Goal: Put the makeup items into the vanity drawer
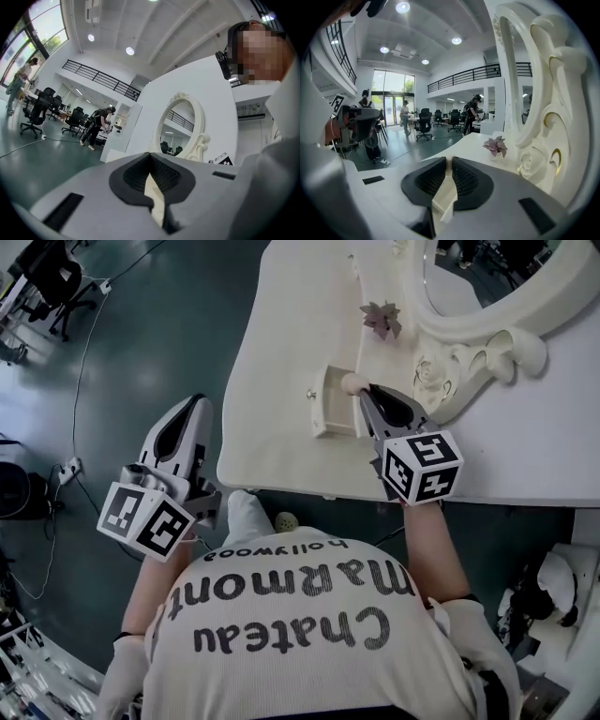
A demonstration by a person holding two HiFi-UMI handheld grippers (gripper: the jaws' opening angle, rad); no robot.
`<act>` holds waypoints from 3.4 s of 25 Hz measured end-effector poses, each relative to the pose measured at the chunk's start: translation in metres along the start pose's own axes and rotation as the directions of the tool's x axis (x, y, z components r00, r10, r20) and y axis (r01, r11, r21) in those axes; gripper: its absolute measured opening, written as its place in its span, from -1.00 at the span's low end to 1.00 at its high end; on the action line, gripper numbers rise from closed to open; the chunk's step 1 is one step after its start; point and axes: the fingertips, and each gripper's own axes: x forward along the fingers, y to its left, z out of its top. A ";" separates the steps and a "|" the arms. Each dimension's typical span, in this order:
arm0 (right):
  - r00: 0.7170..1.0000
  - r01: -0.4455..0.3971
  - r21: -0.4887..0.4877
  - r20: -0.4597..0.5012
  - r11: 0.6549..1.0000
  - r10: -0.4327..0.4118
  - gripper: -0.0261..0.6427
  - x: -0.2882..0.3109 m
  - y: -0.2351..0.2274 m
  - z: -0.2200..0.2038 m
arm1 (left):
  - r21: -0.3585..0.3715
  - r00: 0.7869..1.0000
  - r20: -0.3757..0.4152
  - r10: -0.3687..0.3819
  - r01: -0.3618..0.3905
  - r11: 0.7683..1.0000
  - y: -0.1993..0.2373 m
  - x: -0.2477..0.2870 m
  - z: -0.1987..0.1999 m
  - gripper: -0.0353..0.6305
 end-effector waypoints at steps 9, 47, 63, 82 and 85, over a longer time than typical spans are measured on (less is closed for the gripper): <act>0.976 -0.068 -0.153 -0.215 0.986 0.034 -0.73 0.036 0.001 -0.027 | -0.024 1.000 0.002 0.021 -0.021 0.999 0.032 -0.003 0.005 -0.87; 0.706 -0.475 -0.409 -0.705 0.779 0.060 -0.70 0.103 0.014 -0.098 | -0.063 0.984 -0.007 0.180 -0.180 0.982 0.134 -0.046 0.021 -0.87; 0.674 -0.477 -0.352 -0.734 0.805 0.079 -0.66 0.107 0.013 -0.110 | -0.077 0.979 -0.013 0.203 -0.204 0.976 0.142 -0.055 0.018 -0.87; 0.657 -0.455 -0.342 -0.752 0.822 0.051 -0.62 0.104 0.000 -0.119 | -0.084 0.980 -0.024 0.199 -0.200 0.976 0.140 -0.046 0.011 -0.87; 0.653 -0.465 -0.351 -0.756 0.812 0.048 -0.61 0.104 0.001 -0.119 | -0.084 0.980 -0.024 0.199 -0.200 0.976 0.140 -0.045 0.012 -0.87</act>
